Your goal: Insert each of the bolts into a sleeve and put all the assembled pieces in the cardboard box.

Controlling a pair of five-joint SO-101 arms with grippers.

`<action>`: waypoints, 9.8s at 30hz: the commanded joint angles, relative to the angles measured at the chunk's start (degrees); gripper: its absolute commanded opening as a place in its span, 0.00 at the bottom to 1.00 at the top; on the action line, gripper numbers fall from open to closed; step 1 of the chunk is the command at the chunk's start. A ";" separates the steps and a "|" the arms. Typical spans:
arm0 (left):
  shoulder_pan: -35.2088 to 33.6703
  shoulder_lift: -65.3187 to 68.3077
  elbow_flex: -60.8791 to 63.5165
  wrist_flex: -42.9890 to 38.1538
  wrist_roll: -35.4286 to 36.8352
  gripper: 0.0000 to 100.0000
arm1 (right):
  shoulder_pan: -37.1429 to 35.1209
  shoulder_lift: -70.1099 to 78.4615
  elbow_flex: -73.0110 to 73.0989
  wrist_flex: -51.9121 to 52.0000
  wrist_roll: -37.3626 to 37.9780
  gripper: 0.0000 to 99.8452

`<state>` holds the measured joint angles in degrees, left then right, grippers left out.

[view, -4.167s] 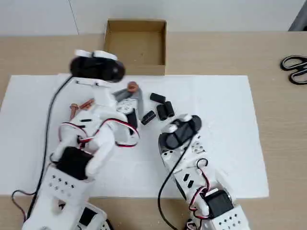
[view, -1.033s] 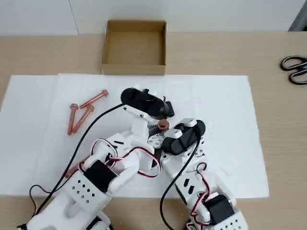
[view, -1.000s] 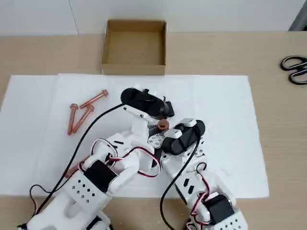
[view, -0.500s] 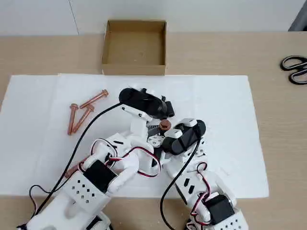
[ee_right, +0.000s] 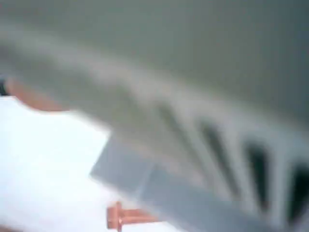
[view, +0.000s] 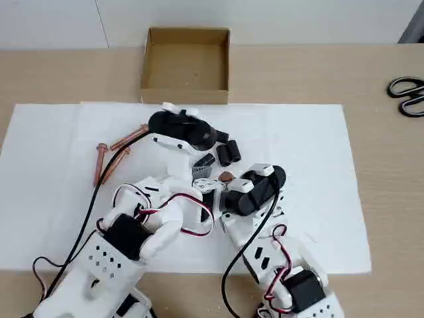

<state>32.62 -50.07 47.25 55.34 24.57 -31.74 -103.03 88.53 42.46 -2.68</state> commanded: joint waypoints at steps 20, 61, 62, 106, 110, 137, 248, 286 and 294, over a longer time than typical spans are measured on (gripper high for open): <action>-28.66 -0.26 -21.32 31.82 -6.95 0.27 | 9.19 -0.40 -5.36 6.90 2.20 0.00; -51.52 -0.18 -22.73 40.53 -13.36 0.27 | 12.18 137.54 -116.13 -28.62 12.40 0.00; -51.52 -0.18 -22.73 40.53 -13.36 0.27 | 11.91 139.38 -117.45 -28.62 12.40 0.00; -51.69 -0.18 -23.16 41.85 -21.63 0.27 | 15.34 126.46 -128.44 22.90 16.18 0.12; -51.69 -0.18 -22.99 41.85 -21.80 0.27 | 15.16 121.10 -128.44 36.62 16.26 0.12; -51.69 -0.18 -22.90 42.11 -21.80 0.27 | 2.33 136.57 -128.18 52.62 -44.48 0.12; -51.43 -0.18 -22.73 41.93 -21.89 0.27 | 15.16 88.22 -50.20 21.14 14.07 0.06; -51.43 0.09 -23.08 42.11 -21.89 0.27 | 15.34 99.56 -58.20 25.36 14.51 0.00; -51.60 8.09 -25.98 44.92 -24.53 0.27 | 15.43 99.56 -71.74 38.02 14.51 0.01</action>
<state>-18.90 -46.64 25.01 98.33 2.51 -16.97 -3.16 22.51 76.92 11.03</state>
